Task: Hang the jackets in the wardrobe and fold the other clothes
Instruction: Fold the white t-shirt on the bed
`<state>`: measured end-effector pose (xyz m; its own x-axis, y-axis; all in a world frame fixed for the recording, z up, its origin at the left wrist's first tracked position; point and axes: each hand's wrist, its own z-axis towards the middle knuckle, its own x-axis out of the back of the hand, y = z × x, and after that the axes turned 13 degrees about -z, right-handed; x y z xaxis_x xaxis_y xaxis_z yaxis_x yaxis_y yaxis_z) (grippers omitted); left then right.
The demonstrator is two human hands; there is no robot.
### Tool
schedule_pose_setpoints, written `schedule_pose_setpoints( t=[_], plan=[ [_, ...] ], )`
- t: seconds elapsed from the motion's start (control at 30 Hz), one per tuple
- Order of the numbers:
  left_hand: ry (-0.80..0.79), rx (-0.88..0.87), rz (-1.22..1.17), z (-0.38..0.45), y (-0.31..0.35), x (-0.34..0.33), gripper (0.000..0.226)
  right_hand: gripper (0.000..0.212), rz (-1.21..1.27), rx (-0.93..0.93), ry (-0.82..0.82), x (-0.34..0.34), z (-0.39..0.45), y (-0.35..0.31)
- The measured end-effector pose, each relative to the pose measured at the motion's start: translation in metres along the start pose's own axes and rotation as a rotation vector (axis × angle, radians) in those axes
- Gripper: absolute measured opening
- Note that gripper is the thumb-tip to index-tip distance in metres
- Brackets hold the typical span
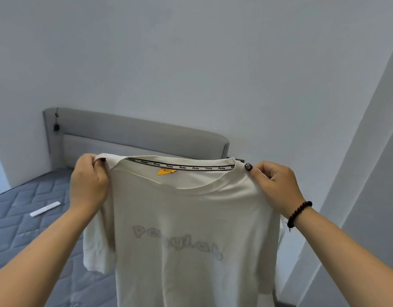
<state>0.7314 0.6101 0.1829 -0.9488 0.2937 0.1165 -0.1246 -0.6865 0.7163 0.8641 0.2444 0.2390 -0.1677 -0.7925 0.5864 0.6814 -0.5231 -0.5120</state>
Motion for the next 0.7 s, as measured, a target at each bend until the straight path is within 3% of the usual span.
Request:
schedule_pose_setpoints(
  t=[0.13,0.4,0.6,0.7],
  plan=[
    [0.041,-0.035,0.000,0.012,-0.017,0.007,0.025,0.031,0.069,-0.024,-0.053,-0.033,0.003,0.006],
    [-0.134,-0.192,0.315,0.069,-0.085,-0.013,0.051,0.032,0.098,-0.071,-0.246,-0.131,0.048,0.060],
    [-0.377,-0.177,0.582,0.136,-0.197,-0.110,0.064,0.031,0.010,-0.144,-0.414,-0.263,0.129,0.126],
    [-0.575,-0.186,0.703,0.174,-0.281,-0.186,0.052,0.033,-0.062,-0.196,-0.506,-0.350,0.181,0.182]
  ],
)
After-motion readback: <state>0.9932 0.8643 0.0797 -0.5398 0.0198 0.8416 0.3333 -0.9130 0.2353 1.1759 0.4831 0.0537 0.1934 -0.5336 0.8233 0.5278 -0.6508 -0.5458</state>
